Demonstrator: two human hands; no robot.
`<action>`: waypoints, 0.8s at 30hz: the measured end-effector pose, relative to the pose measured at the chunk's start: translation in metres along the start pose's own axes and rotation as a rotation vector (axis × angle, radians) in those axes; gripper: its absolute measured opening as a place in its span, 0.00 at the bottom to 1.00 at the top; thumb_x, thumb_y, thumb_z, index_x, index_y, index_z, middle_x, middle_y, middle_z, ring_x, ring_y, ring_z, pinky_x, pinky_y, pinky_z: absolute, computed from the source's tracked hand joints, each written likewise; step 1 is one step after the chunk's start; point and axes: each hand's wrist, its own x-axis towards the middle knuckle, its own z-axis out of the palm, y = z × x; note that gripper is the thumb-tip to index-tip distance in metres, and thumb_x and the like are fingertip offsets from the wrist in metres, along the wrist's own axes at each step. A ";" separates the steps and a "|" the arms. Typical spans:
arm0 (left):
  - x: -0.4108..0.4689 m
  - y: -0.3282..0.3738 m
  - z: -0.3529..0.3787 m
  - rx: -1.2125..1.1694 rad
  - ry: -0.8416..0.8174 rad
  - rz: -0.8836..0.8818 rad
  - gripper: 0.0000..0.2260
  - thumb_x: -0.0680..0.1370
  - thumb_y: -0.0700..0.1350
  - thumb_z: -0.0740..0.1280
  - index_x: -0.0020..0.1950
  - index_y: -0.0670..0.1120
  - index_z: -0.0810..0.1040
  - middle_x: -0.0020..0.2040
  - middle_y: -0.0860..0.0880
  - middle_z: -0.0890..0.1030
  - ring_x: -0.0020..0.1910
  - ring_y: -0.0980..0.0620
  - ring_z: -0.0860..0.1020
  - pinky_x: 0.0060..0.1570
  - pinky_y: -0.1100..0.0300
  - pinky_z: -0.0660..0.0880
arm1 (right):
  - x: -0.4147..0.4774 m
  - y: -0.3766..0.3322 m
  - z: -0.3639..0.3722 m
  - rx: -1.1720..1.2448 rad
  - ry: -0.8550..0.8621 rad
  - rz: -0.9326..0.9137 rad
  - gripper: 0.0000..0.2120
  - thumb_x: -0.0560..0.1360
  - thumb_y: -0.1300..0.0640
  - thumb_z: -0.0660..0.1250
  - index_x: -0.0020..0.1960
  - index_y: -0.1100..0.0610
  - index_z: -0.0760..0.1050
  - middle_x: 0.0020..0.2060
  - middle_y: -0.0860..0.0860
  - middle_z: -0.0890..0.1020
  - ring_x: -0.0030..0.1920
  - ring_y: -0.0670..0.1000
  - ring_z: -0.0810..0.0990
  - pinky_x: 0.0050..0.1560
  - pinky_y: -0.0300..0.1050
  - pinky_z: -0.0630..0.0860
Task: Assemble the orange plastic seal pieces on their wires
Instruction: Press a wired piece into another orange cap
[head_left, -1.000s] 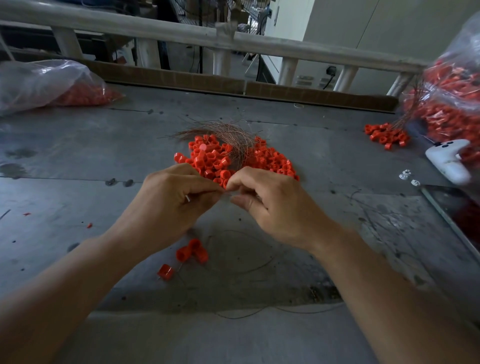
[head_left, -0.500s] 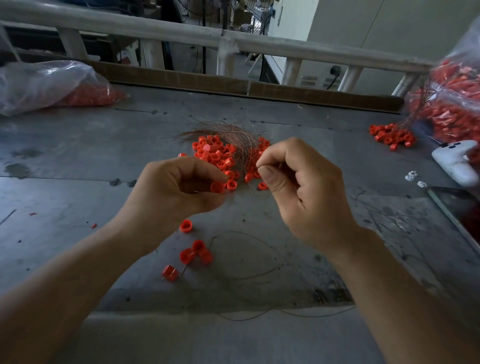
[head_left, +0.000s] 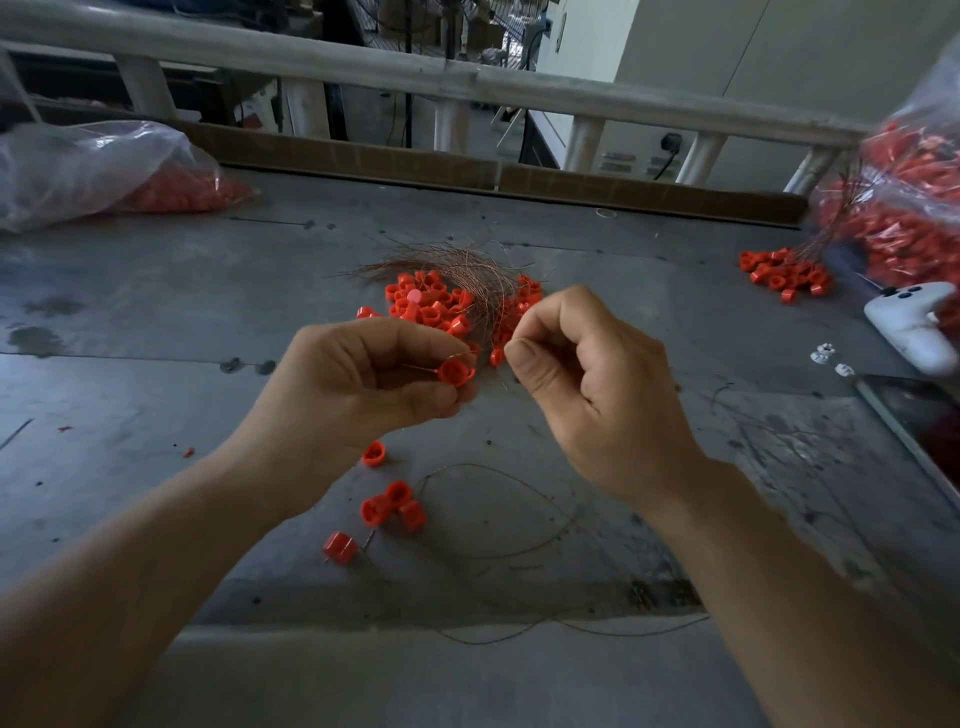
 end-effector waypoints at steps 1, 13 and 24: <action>0.000 0.000 0.000 0.001 0.006 -0.002 0.12 0.59 0.41 0.71 0.41 0.49 0.82 0.39 0.48 0.85 0.39 0.53 0.83 0.40 0.68 0.77 | 0.000 0.000 0.000 0.001 -0.004 0.003 0.07 0.75 0.59 0.62 0.42 0.62 0.73 0.32 0.37 0.67 0.31 0.37 0.68 0.33 0.29 0.67; 0.001 0.003 0.002 0.056 0.087 -0.050 0.13 0.50 0.48 0.73 0.33 0.54 0.82 0.35 0.50 0.83 0.32 0.55 0.81 0.34 0.66 0.78 | -0.001 0.000 0.002 0.016 -0.029 0.014 0.06 0.75 0.59 0.62 0.42 0.61 0.73 0.31 0.36 0.67 0.30 0.35 0.69 0.33 0.27 0.66; -0.001 0.004 0.004 0.015 0.057 -0.008 0.13 0.60 0.39 0.69 0.43 0.47 0.80 0.38 0.52 0.85 0.39 0.57 0.82 0.39 0.71 0.75 | -0.002 -0.001 0.001 0.010 -0.029 0.039 0.06 0.75 0.57 0.62 0.42 0.60 0.73 0.31 0.36 0.68 0.30 0.37 0.68 0.32 0.30 0.67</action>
